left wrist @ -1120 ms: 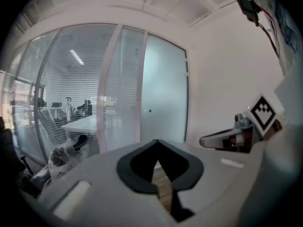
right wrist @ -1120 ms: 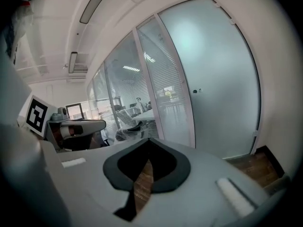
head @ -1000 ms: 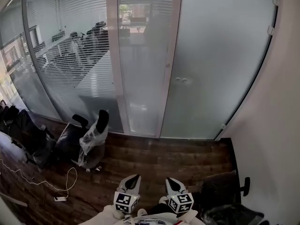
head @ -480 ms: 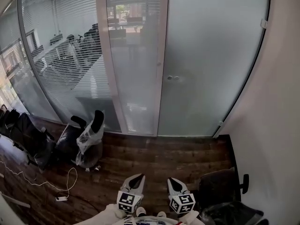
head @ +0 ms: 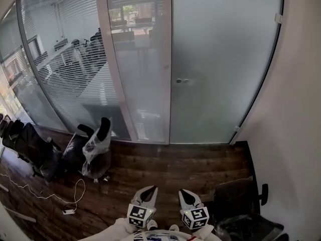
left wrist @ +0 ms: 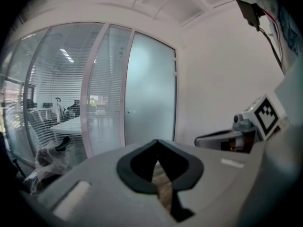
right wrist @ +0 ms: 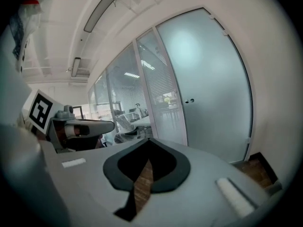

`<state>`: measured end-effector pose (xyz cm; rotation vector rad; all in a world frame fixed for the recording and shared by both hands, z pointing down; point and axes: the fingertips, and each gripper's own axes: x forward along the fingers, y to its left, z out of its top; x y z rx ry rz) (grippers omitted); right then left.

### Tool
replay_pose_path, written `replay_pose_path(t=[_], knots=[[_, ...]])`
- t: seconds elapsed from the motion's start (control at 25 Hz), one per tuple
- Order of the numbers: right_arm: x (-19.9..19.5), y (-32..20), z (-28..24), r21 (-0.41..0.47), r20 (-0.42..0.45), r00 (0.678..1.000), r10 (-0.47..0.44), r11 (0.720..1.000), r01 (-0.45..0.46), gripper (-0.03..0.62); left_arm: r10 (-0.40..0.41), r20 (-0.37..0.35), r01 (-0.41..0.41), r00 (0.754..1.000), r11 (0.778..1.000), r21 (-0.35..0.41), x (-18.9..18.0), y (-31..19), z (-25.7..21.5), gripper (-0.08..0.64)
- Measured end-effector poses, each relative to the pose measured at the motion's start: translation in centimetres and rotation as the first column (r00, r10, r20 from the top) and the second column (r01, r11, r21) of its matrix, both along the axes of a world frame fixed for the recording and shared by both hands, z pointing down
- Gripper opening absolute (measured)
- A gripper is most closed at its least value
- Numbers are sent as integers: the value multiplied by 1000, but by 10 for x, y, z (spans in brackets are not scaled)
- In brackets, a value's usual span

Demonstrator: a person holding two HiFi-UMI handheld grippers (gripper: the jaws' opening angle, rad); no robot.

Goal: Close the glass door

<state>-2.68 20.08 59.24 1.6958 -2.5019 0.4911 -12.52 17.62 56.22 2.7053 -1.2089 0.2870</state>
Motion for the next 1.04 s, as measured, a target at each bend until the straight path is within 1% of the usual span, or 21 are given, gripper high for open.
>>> replay_pose_path(t=[0.08, 0.12, 0.28, 0.4, 0.6, 0.76, 1.04], knots=[[-1, 3, 1, 11, -59, 998, -26, 1000, 27, 6, -11, 6, 11, 1000, 1000, -4, 0, 1, 0, 2], [-2, 5, 1, 12, -70, 997, -32, 999, 33, 6, -17, 6, 17, 1000, 1000, -5, 0, 2, -1, 2], [0, 8, 5, -2, -56, 998, -39, 999, 39, 6, -27, 20, 28, 999, 1000, -14, -3, 6, 11, 2], [2, 10, 7, -10, -51, 998, -45, 999, 45, 6, -25, 14, 26, 1000, 999, -22, 1, 8, 8, 2], [5, 13, 8, -15, -51, 997, -62, 998, 62, 6, -21, 21, 22, 1000, 1000, -20, 6, 11, 14, 2], [9, 16, 8, -18, -47, 997, -66, 998, 65, 6, -46, 28, 46, 999, 999, -6, 5, 11, 15, 2], [29, 24, 9, -11, -43, 998, -47, 999, 46, 6, -34, 19, 35, 999, 999, -9, 25, 19, 10, 2]])
